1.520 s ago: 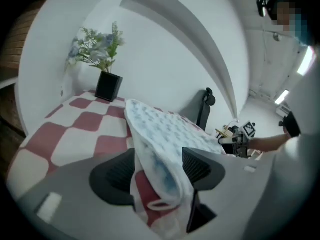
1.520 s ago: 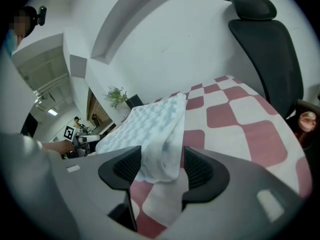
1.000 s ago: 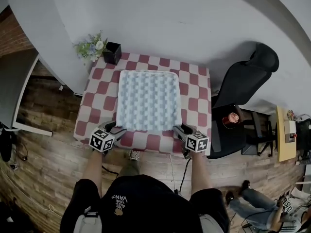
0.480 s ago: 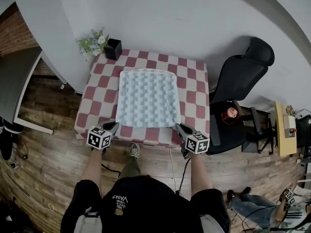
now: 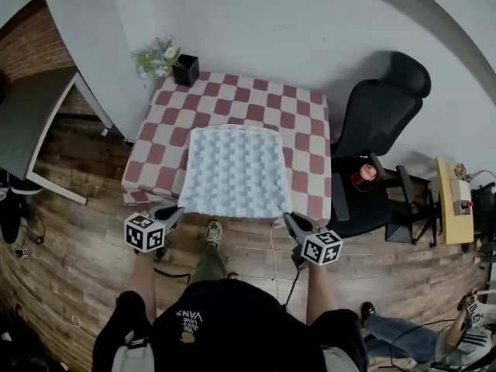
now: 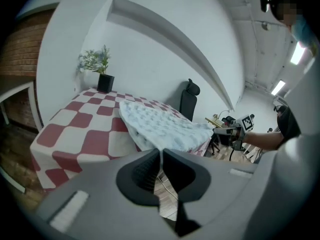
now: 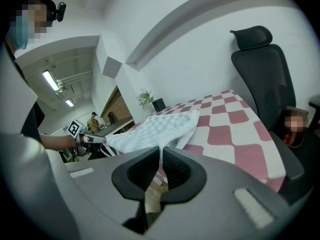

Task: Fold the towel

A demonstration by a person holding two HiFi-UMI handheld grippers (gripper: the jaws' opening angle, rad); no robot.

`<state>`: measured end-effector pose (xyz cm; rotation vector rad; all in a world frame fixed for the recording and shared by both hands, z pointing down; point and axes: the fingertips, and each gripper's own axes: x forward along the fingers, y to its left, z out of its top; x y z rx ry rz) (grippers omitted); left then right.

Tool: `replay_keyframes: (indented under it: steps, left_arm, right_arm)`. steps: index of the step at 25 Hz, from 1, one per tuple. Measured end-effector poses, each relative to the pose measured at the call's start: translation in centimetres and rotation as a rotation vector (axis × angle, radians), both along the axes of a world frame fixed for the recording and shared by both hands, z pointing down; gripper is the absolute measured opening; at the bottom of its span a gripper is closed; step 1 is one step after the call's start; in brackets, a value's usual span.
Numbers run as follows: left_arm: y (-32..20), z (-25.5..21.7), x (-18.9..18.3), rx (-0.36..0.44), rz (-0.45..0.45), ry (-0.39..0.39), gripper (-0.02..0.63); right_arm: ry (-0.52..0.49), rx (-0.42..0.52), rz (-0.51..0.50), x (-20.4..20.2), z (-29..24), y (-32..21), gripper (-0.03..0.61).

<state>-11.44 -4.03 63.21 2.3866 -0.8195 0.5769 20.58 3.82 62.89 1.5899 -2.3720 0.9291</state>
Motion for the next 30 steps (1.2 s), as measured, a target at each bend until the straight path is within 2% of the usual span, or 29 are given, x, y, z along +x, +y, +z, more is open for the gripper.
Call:
replay_keyframes:
  steps: [8,14,21,30]
  left_arm:
    - [5.5,-0.9,-0.7,0.017,-0.06,0.007,0.021]
    - [5.7,-1.7,-1.3,0.002,-0.062,0.014,0.021]
    - [1.1,-2.6,-0.3,-0.003,-0.041,0.022,0.021]
    - [-8.4,-2.7,1.5,-0.017,-0.016,0.037,0.021]
  right_arm:
    - [-0.034,0.017,0.039,-0.6,-1.3,5.5,0.026]
    - [-0.053,0.024,0.055,-1.0,-2.4,6.0,0.026]
    - [-0.06,0.039,0.094,0.1,-3.5,1.1,0.026]
    - [-0.018,0.044,0.125,2.2,-4.2,-9.1,0.025]
